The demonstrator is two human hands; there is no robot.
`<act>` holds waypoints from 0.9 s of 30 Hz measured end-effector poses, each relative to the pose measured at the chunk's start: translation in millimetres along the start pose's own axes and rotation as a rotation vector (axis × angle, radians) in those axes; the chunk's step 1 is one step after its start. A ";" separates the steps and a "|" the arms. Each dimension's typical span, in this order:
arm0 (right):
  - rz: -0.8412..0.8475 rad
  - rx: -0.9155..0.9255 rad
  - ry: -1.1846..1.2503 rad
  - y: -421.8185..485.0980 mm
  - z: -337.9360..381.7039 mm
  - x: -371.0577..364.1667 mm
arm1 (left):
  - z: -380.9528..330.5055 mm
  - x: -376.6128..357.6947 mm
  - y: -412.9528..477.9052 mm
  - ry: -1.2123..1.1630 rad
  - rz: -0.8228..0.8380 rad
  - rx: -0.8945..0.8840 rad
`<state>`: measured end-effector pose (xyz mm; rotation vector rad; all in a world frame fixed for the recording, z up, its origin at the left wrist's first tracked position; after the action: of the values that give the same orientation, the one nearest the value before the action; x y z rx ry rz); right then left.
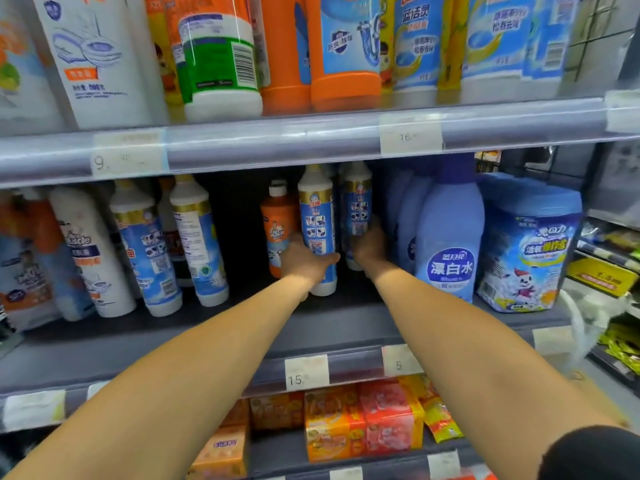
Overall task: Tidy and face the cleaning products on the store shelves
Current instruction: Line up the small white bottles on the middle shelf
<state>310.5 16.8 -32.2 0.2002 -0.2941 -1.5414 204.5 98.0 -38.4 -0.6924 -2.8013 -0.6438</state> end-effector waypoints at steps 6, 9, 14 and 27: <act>0.048 -0.058 0.036 9.3 -2.6 -6.2 | 1.1 -5.4 2.8 0.006 0.007 -0.010; 0.068 -0.116 0.067 12.7 -4.5 -8.2 | 3.1 -7.9 5.1 -0.021 0.023 0.035; 0.152 -0.169 -0.082 20.5 -20.0 -7.9 | 5.4 -13.3 8.6 -0.081 0.018 0.083; 0.518 0.312 -0.773 -73.7 6.0 70.9 | 17.1 -36.8 31.4 0.084 0.004 0.038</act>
<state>238.9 -55.4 -45.0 -0.2319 -1.1096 -0.9905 250.5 116.0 -52.2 -0.6478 -2.7269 -0.6025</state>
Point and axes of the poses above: each hand's wrist, its own y-axis towards the middle knuckle, its own x-axis out of the back of the hand, z = x × y, the point moved 1 cm from there along y, towards the middle knuckle, and after that the axes turned 10 degrees about -z, right-handed, at the moved point
